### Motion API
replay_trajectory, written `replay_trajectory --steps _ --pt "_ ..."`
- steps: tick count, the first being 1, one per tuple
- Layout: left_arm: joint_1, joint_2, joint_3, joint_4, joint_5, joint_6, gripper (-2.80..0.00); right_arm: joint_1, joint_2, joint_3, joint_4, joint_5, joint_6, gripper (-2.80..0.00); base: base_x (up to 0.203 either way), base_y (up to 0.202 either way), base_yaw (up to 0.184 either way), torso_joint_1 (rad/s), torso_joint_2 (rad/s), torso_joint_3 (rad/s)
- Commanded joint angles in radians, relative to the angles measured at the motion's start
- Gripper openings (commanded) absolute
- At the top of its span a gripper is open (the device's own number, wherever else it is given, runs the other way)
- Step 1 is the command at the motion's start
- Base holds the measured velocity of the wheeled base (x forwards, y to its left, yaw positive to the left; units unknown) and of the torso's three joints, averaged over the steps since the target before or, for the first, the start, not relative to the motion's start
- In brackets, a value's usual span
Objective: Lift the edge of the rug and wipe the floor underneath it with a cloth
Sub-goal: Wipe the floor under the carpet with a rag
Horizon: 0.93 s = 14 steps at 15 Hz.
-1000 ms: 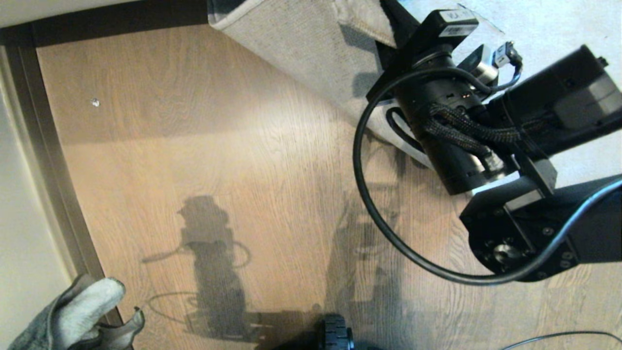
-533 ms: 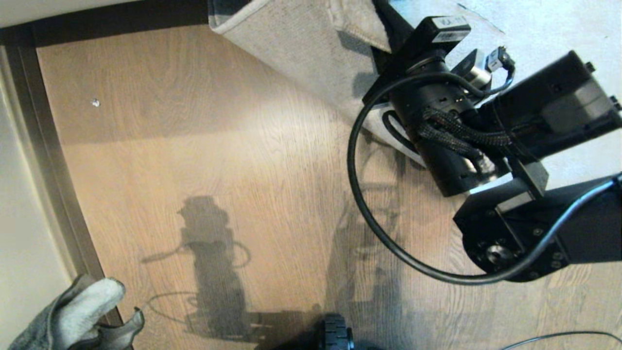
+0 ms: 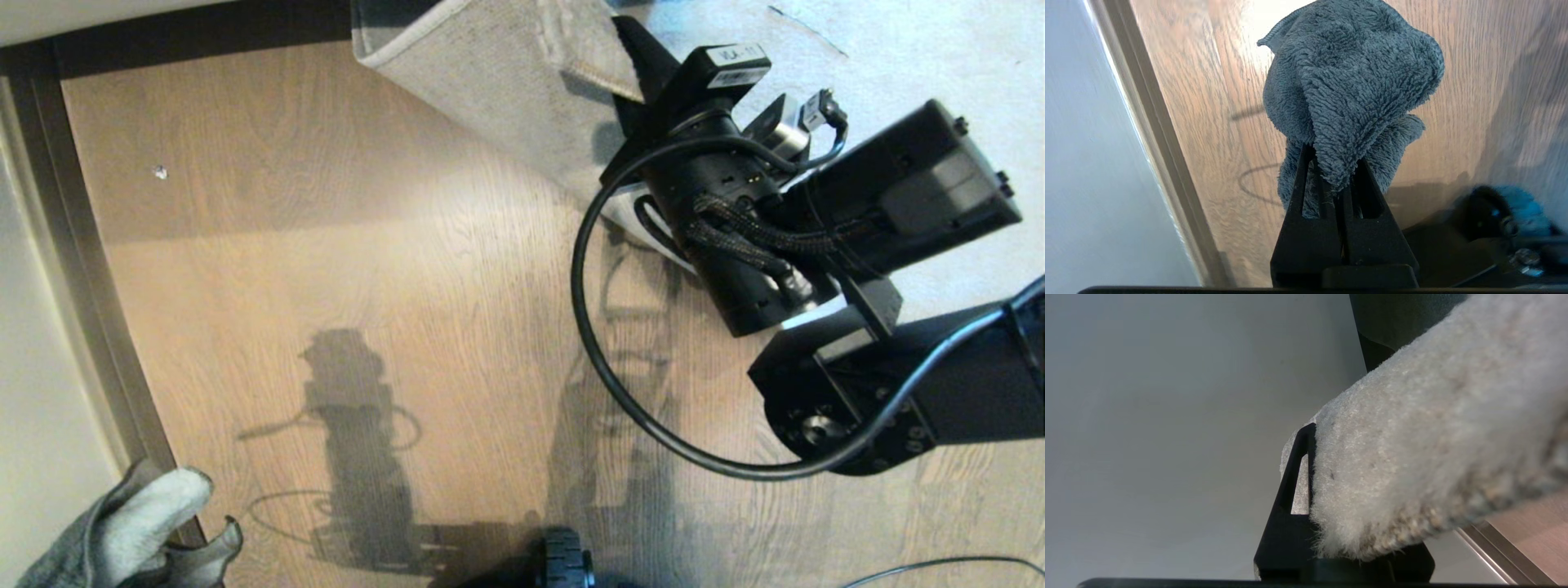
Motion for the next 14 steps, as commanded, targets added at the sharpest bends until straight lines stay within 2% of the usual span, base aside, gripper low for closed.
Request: replay_trajectory --steps 1,10,13,14 --pt "0.0 0.0 0.0 -0.001 -0.006 0.022 -2.8 -0.001 0.002 -0.001 -0.01 0.0 0.008 -2.8 0.0 0.0 0.0 0.0 0.0 0.0" --pt "0.0 0.0 0.0 -0.001 -0.005 0.01 -2.8 0.001 0.014 0.007 -0.01 -0.002 0.007 -2.8 0.0 0.0 0.0 0.0 0.0 0.0" --pt "0.0 0.0 0.0 0.002 0.014 -0.073 -2.8 0.001 0.017 0.001 -0.009 0.005 0.007 -2.8 0.0 0.0 0.0 0.0 0.0 0.0" --pt "0.0 0.0 0.0 0.002 0.014 -0.07 -2.8 0.001 0.017 0.004 -0.01 0.016 0.006 -2.8 0.0 0.0 0.0 0.0 0.0 0.0"
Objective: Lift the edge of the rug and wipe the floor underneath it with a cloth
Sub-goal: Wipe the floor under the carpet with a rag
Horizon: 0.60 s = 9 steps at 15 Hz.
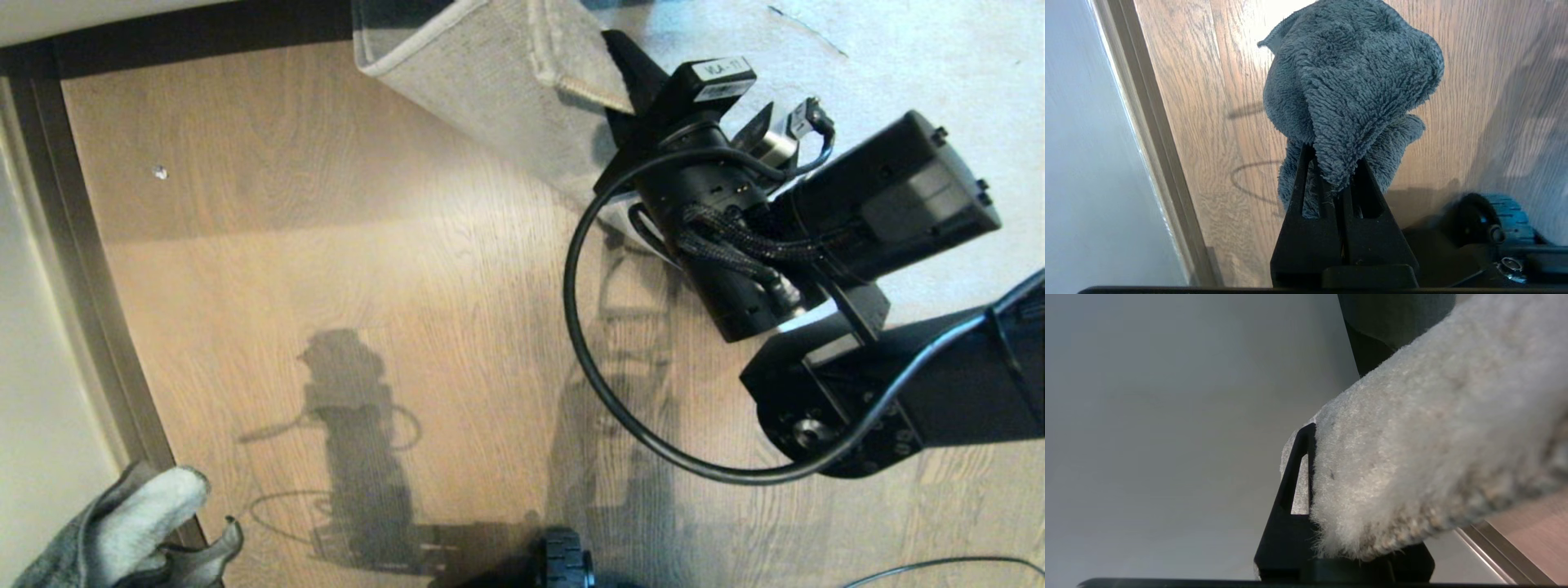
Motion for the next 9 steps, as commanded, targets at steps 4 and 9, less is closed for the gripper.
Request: replay_trajectory --steps 4,9 --pt "0.0 0.0 -0.006 0.0 -0.001 0.002 -2.8 0.0 0.004 0.002 -0.011 0.002 0.007 -2.8 0.0 0.0 0.0 0.0 0.0 0.0" --pt "0.0 0.004 -0.231 0.08 -0.135 -0.074 -2.8 0.0 0.005 0.001 -0.011 0.002 0.006 -2.8 0.0 0.0 0.0 0.0 0.0 0.0"
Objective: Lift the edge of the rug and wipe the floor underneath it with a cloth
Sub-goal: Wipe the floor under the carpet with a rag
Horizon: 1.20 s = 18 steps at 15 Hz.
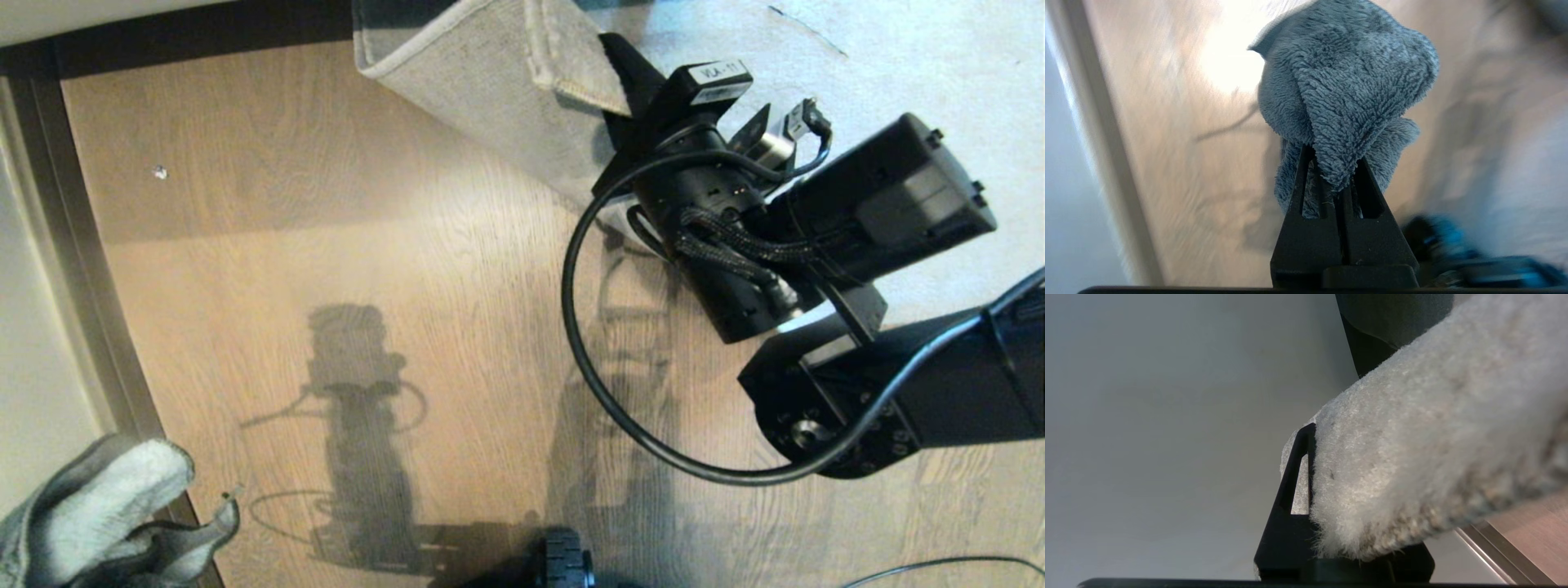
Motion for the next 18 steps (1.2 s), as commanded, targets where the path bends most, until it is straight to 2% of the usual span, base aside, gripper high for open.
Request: replay_trajectory --steps 1,4,8,9,10,12,13,15,18 --pt "0.0 0.023 -0.121 0.06 -0.035 -0.008 -2.8 0.0 0.002 0.0 -0.01 -0.001 0.007 -2.8 0.0 0.0 0.0 0.0 0.0 0.0" --pt "0.0 0.223 -0.202 0.084 -0.099 -0.011 -2.8 0.0 0.002 -0.005 -0.01 -0.002 0.005 -2.8 0.0 0.0 0.0 0.0 0.0 0.0" --pt "-0.023 0.553 -0.257 0.05 -0.281 -0.009 -2.8 0.0 0.002 -0.009 -0.009 -0.002 0.004 -2.8 0.0 0.0 0.0 0.0 0.0 0.0" --pt "-0.066 0.626 -0.256 0.035 -0.305 -0.008 -2.8 0.0 0.007 -0.009 -0.006 -0.002 0.003 -2.8 0.0 0.0 0.0 0.0 0.0 0.0" --pt "-0.15 0.701 -0.251 0.011 -0.315 -0.008 -2.8 0.0 0.018 -0.01 -0.009 -0.002 0.0 -2.8 0.0 0.0 0.0 0.0 0.0 0.0" --pt "-0.319 0.86 -0.233 -0.073 -0.295 -0.013 -2.8 0.0 0.033 -0.024 -0.009 -0.002 -0.001 -2.8 0.0 0.0 0.0 0.0 0.0 0.0" --pt "-0.381 0.943 -0.227 -0.126 -0.282 -0.023 -2.8 0.0 0.041 -0.034 -0.009 -0.002 0.0 -2.8 0.0 0.0 0.0 0.0 0.0 0.0" --pt "-0.469 1.14 -0.222 -0.28 -0.266 -0.056 -2.8 -0.001 0.06 -0.041 -0.008 0.001 0.0 -2.8 0.0 0.0 0.0 0.0 0.0 0.0" --pt "-0.527 1.438 -0.236 -0.581 -0.245 -0.093 -2.8 -0.001 0.075 -0.049 -0.007 -0.002 -0.001 -2.8 0.0 0.0 0.0 0.0 0.0 0.0"
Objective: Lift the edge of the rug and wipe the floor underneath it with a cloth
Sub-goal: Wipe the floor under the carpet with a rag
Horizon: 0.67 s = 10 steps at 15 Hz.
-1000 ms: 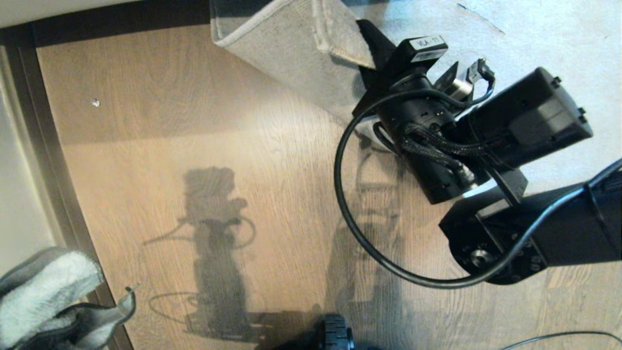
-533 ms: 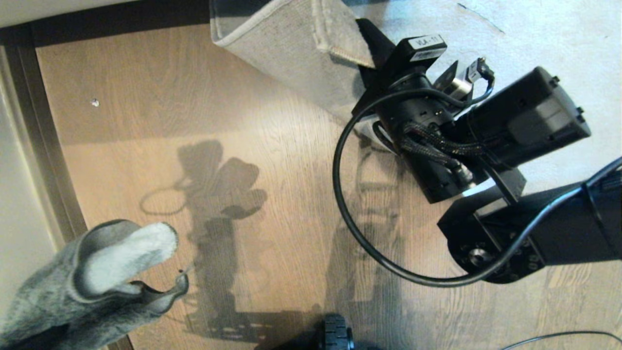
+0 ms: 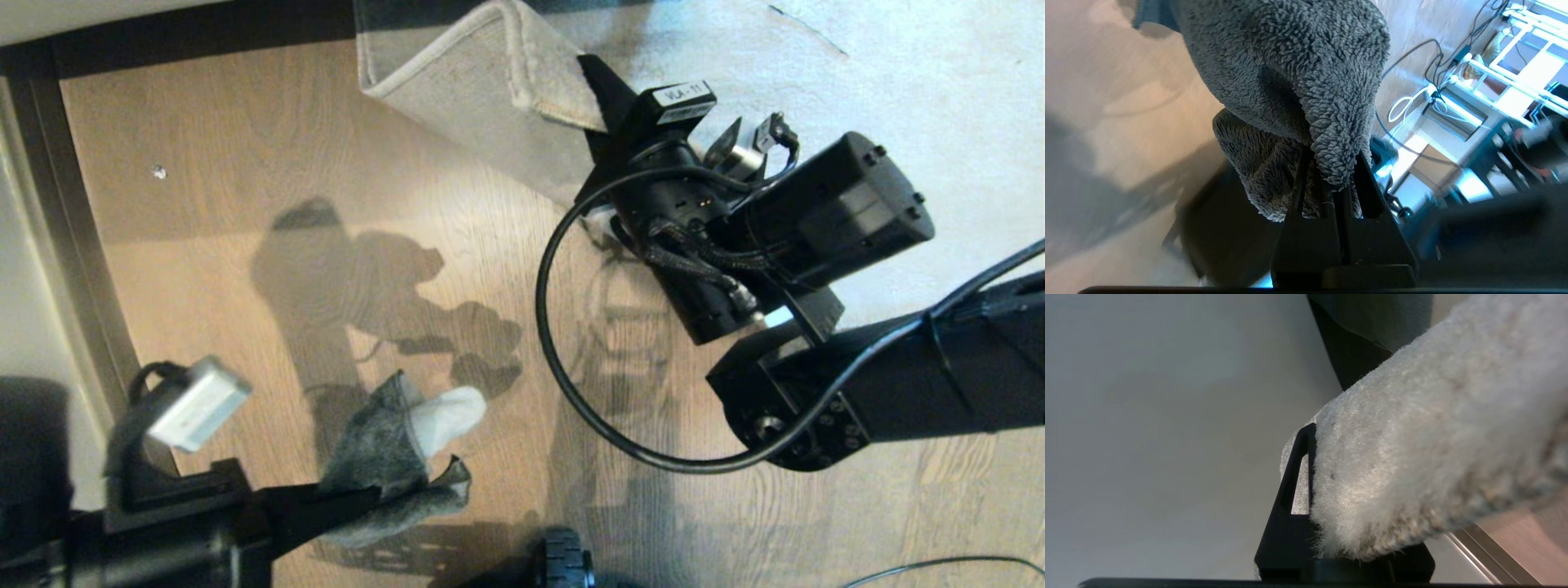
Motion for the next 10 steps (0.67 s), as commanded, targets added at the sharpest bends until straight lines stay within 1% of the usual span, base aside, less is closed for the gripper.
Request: replay_trajectory --steps 1,2,4,5,7,8,10 --pt "-0.046 0.343 -0.027 -0.259 0.016 -0.031 -2.8 0.0 0.02 -0.002 -0.009 -0.003 0.007 -2.8 0.0 0.0 0.0 0.0 0.0 0.0" --pt "-0.06 0.437 -0.056 -0.359 0.03 -0.057 -2.8 0.0 0.024 -0.002 -0.009 -0.003 0.0 -2.8 0.0 0.0 0.0 0.0 0.0 0.0" --pt "-0.08 0.588 -0.123 -0.514 0.062 -0.102 -2.8 0.0 0.032 -0.004 -0.011 -0.003 -0.014 -2.8 0.0 0.0 0.0 0.0 0.0 0.0" --pt "-0.087 0.652 -0.164 -0.594 0.09 -0.128 -2.8 -0.002 0.032 -0.004 -0.011 -0.003 -0.014 -2.8 0.0 0.0 0.0 0.0 0.0 0.0" --pt "-0.094 0.75 -0.241 -0.761 0.17 -0.197 -2.8 -0.011 0.033 -0.009 -0.011 -0.003 -0.015 -2.8 0.0 0.0 0.0 0.0 0.0 0.0" --pt "-0.096 0.791 -0.281 -0.829 0.214 -0.227 -2.8 -0.02 0.035 -0.01 -0.011 -0.003 -0.015 -2.8 0.0 0.0 0.0 0.0 0.0 0.0" --pt "-0.089 0.836 -0.352 -0.888 0.279 -0.245 -2.8 -0.033 0.041 -0.021 -0.011 -0.003 -0.015 -2.8 0.0 0.0 0.0 0.0 0.0 0.0"
